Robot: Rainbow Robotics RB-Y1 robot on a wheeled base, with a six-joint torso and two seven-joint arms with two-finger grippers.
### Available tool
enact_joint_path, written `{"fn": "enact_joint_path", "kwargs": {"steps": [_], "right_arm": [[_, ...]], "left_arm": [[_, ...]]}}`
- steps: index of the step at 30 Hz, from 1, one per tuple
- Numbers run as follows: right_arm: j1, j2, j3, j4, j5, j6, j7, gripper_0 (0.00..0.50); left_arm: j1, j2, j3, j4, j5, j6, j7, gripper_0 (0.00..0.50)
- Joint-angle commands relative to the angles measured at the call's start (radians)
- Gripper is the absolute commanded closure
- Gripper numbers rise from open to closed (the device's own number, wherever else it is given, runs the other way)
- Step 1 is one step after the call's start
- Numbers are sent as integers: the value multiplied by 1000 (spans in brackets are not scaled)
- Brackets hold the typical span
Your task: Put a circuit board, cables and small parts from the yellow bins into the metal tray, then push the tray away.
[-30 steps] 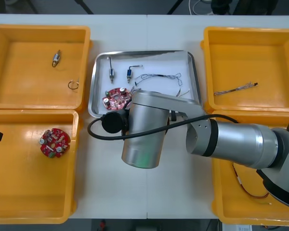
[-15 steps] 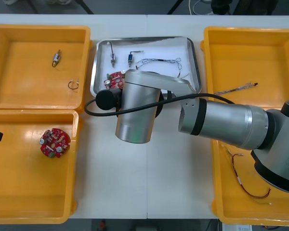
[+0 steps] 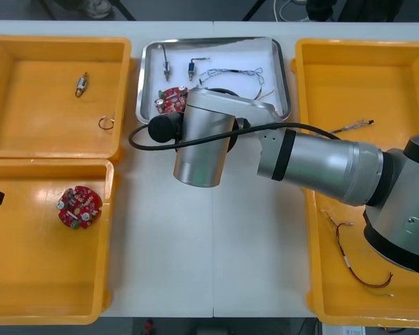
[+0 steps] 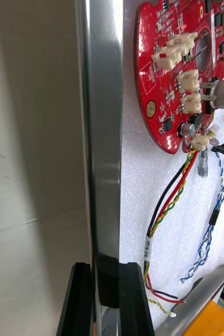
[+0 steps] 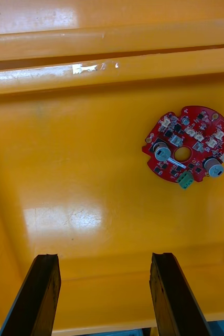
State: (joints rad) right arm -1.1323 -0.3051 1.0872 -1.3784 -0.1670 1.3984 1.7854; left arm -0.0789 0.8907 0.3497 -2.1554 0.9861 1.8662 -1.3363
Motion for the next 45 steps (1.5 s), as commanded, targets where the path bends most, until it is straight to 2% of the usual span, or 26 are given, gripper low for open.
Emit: {"fn": "enact_joint_path", "kwargs": {"steps": [1,23,31,32,33,35,40,45], "right_arm": [[-58,47,-41,38,35,-30,49,500],[-58,107,-75,193,139,-165,49,500],[-58,121,-87,237,153,-187,51,497],[-58,121,-87,237,156,-185,48,371],[-58,121,-87,237,156,-185,46,302],[-58,123,-87,236,156,-184,45,9],[-41,152,-142,223,165,-128,52,0],[39,179,-263,102,167,-18,66,0]], "left_arm": [[14,16,32,-26,3,-9,-44,0],[14,16,32,-26,3,-9,-44,0],[14,16,32,-26,3,-9,-44,0],[14,16,32,-26,3,-9,-44,0],[14,16,32,-26,3,-9,-44,0],[14,16,32,-26,3,-9,-44,0],[14,16,32,-26,3,-9,-44,0],[14,16,32,-26,3,-9,-44,0]]}}
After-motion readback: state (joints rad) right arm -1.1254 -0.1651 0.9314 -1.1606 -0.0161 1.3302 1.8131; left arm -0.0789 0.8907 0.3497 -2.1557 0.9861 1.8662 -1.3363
